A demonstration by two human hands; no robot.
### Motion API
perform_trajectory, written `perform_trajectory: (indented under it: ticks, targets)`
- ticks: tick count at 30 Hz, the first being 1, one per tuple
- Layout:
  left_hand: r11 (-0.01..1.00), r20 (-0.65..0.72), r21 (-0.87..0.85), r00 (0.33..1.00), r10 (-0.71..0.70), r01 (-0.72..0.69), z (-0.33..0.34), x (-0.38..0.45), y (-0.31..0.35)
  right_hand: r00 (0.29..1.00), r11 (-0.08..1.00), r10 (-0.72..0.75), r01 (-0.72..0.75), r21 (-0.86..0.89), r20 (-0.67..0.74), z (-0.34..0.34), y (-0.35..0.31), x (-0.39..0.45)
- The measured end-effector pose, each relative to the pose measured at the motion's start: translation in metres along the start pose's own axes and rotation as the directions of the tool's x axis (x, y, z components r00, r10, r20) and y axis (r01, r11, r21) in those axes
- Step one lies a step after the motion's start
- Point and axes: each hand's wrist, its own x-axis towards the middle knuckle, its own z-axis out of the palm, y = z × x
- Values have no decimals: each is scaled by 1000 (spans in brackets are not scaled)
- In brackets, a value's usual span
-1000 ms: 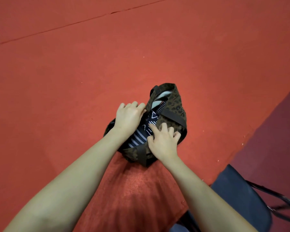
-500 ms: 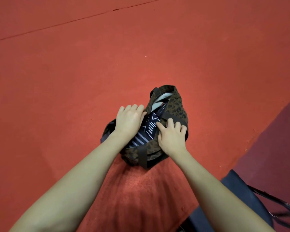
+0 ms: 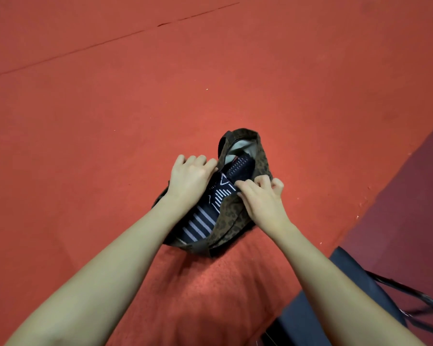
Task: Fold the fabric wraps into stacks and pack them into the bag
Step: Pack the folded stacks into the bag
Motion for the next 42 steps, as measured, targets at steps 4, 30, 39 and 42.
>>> perform_trajectory:
  ticks: [4,30,39,42]
  targets:
    - [1000,-4,4,1000,15,-15,-10,-5,20,999,998,-46,47,-35,19,-12,16,-16]
    - [999,-47,-25,998,29,-30,-58,14,300,982,999,-3,-5,-38,-189,-159,182,-192]
    - [978,23,-178,993,116,-110,-35,16,411,977,984,157,-167,-59,-143,-202,257,-266]
    - [964,74,-244,989,126,-105,-22,4,445,976,977,194,-201,-68,-94,-207,272,-301]
